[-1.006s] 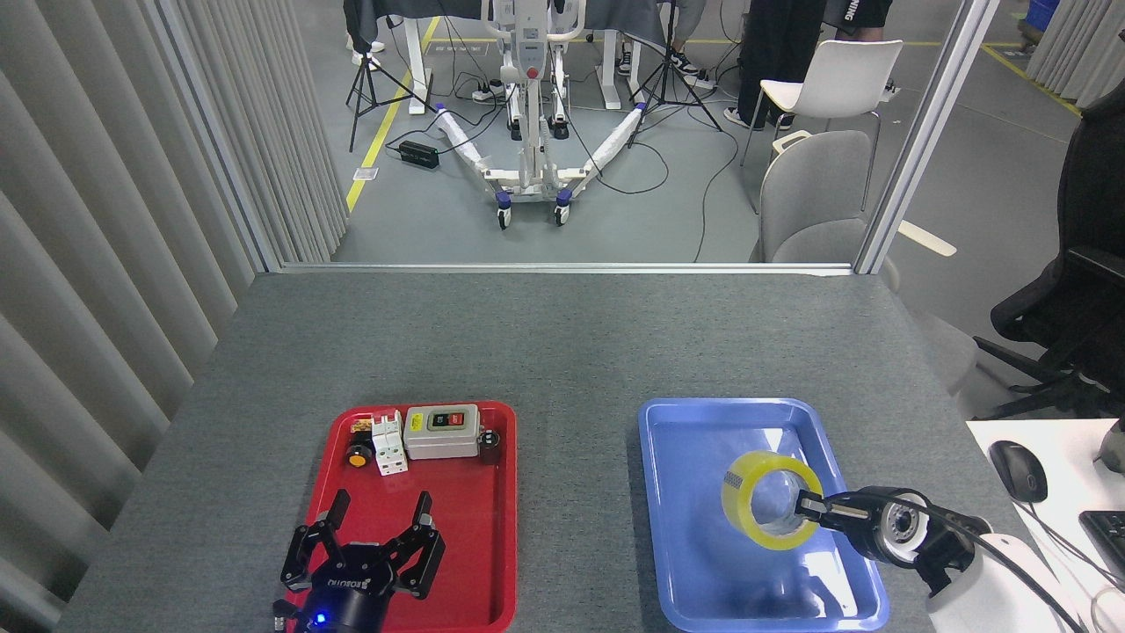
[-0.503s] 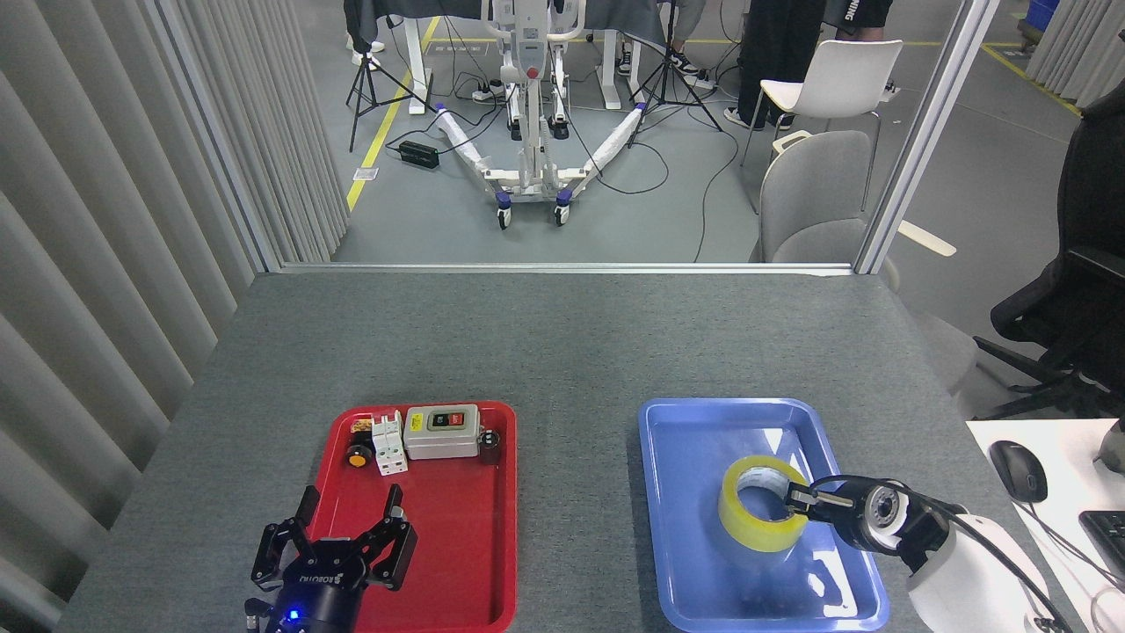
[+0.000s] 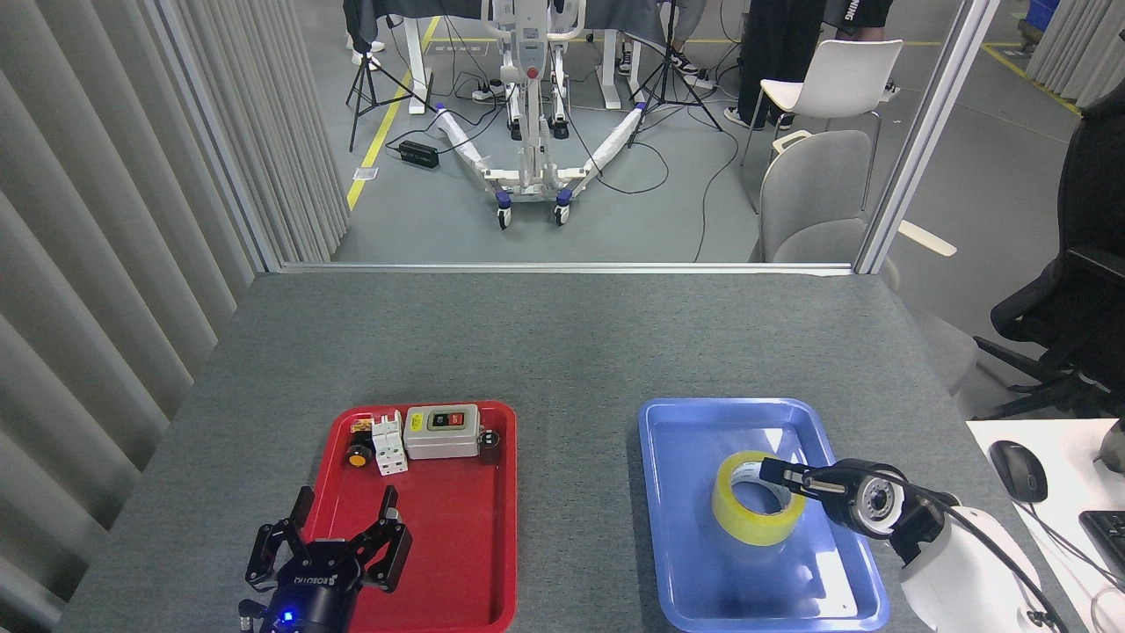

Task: Place and move tape with both arms

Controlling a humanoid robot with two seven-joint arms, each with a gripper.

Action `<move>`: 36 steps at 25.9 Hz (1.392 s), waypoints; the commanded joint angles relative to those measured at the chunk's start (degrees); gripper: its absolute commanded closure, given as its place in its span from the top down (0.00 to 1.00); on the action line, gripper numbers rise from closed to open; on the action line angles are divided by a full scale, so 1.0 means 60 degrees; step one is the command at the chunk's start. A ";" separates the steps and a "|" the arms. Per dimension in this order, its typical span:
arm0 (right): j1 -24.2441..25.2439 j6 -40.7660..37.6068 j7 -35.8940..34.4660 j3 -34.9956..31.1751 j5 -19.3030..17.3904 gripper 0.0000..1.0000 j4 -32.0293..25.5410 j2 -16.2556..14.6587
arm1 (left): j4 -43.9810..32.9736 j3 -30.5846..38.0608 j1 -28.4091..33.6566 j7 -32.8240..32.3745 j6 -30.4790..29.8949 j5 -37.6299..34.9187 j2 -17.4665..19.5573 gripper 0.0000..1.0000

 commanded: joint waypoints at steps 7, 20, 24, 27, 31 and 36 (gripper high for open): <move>0.1144 -0.2777 -0.2460 -0.3209 0.2618 0.99 -0.0794 0.0560 | -0.0001 -0.0005 -0.0017 0.0011 -0.0046 -0.0001 0.0338 1.00; 0.3898 -0.3671 -0.8539 -0.4835 0.7013 0.99 -0.3153 0.2084 | 0.0131 -0.0005 -0.0251 0.0011 -0.0002 -0.0001 0.0543 1.00; 0.4601 -0.3715 -0.8730 -0.4718 0.6119 0.99 -0.3285 0.1381 | 0.0131 -0.0005 -0.0383 0.0011 -0.0002 -0.0001 0.0514 1.00; 0.5041 -0.3700 -0.8745 -0.4089 0.4845 0.99 -0.3285 0.0502 | 0.0131 -0.0020 -0.0412 0.0011 -0.0016 -0.0001 0.0572 1.00; 0.5334 -0.3671 -0.8774 -0.3795 0.4508 0.99 -0.3285 0.0180 | 0.0146 -0.0020 -0.0412 0.0011 -0.0031 0.0013 0.0558 1.00; 0.5553 -0.3656 -0.8745 -0.3839 0.4523 1.00 -0.3241 0.0224 | 0.0248 -0.0020 -0.0412 0.0026 -0.0031 0.0013 0.0514 1.00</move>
